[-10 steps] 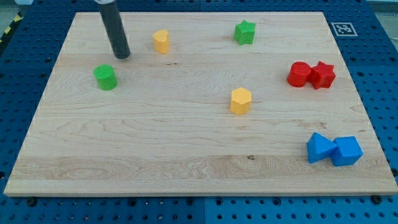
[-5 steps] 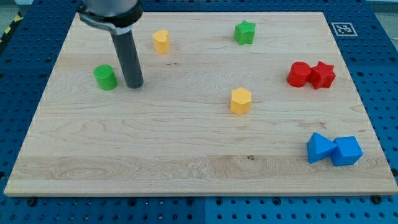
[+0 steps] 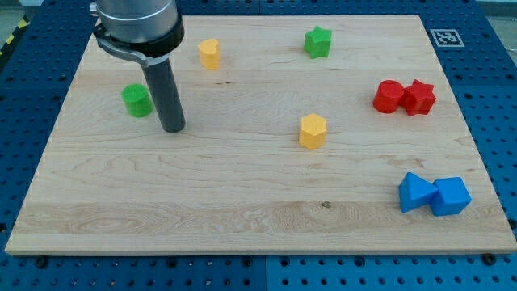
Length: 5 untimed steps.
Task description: Move arm towards the bottom of the board
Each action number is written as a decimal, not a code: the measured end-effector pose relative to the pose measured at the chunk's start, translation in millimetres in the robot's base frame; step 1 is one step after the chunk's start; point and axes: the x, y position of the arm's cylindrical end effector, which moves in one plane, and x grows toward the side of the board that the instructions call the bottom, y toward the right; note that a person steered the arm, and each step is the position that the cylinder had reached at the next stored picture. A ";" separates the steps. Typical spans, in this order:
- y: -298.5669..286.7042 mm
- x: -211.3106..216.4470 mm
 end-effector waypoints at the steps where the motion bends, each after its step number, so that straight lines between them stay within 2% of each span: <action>1: 0.0 -4.3; 3: -0.9 -3.4; 5: -1.3 74.9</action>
